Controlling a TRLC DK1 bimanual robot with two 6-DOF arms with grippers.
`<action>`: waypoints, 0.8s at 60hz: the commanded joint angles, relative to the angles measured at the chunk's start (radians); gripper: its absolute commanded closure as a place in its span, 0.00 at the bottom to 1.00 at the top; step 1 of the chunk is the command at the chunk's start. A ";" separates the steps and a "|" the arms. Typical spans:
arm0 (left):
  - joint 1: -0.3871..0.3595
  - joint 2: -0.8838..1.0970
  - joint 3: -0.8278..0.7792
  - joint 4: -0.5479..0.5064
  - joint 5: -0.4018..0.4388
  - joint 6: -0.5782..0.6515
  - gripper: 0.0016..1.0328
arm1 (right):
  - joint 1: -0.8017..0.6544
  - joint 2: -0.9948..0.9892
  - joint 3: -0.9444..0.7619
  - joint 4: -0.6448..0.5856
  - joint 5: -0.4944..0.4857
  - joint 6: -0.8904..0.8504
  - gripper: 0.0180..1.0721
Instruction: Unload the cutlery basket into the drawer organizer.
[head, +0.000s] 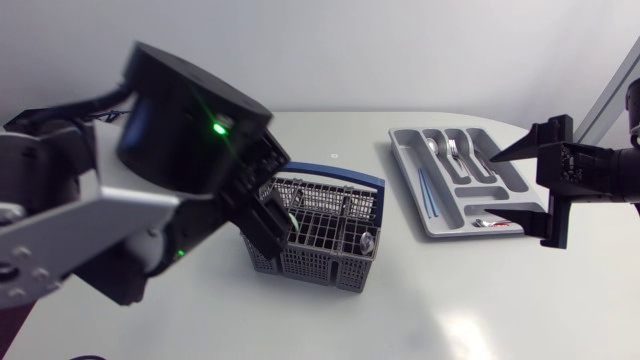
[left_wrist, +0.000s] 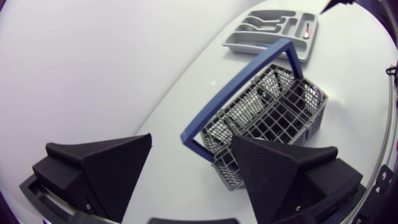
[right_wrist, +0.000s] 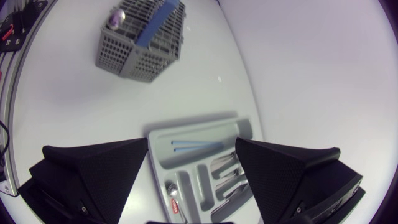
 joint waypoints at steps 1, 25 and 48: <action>0.064 -0.045 0.002 0.005 0.013 0.008 0.04 | 0.158 -0.131 -0.053 -0.032 0.041 0.086 0.04; 0.355 -0.129 -0.170 0.096 0.234 -0.009 0.04 | 0.866 -0.101 0.014 0.055 0.417 0.346 0.04; 0.585 -0.138 -0.267 0.188 0.478 -0.038 0.04 | 1.054 0.159 0.063 0.279 0.543 0.341 0.11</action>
